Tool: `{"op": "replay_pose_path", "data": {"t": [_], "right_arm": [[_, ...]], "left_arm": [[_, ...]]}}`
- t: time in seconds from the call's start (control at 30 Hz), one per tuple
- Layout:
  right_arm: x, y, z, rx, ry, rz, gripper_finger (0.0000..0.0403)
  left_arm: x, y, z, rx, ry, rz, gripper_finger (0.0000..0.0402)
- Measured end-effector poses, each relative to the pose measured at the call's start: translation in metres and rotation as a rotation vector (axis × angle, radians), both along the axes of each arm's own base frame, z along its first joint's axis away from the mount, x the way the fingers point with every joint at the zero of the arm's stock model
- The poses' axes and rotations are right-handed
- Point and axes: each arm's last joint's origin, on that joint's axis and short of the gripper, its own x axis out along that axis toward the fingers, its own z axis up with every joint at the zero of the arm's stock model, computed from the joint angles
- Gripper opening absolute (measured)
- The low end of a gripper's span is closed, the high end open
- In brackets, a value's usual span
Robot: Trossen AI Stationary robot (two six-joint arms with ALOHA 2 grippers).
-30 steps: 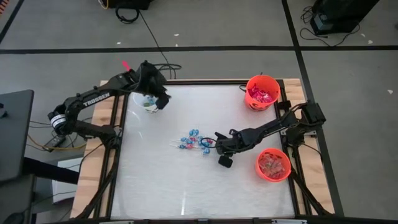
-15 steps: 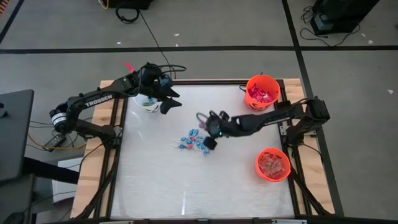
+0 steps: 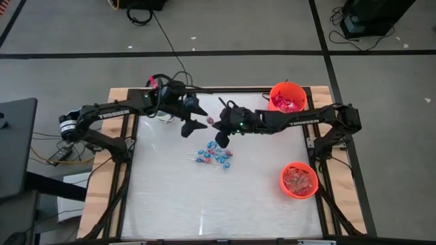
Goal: Sort candy by brand, put in halloween buckets
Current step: Put the red candy into the white bucket
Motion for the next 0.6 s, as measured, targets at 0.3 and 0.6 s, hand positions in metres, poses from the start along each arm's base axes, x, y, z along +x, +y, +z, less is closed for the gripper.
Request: {"op": "replay_pose_path", "data": {"t": [0.3, 0.6], "right_arm": [[0.002, -0.001, 0.004, -0.021, -0.040, 0.018, 0.0014], [0.003, -0.001, 0.005, -0.023, -0.045, 0.018, 0.0014]], "left_arm": [[0.017, 0.003, -0.010, -0.051, -0.019, 0.027, 0.0285], [0.015, 0.007, -0.010, -0.068, -0.017, 0.060, 0.0219]]}}
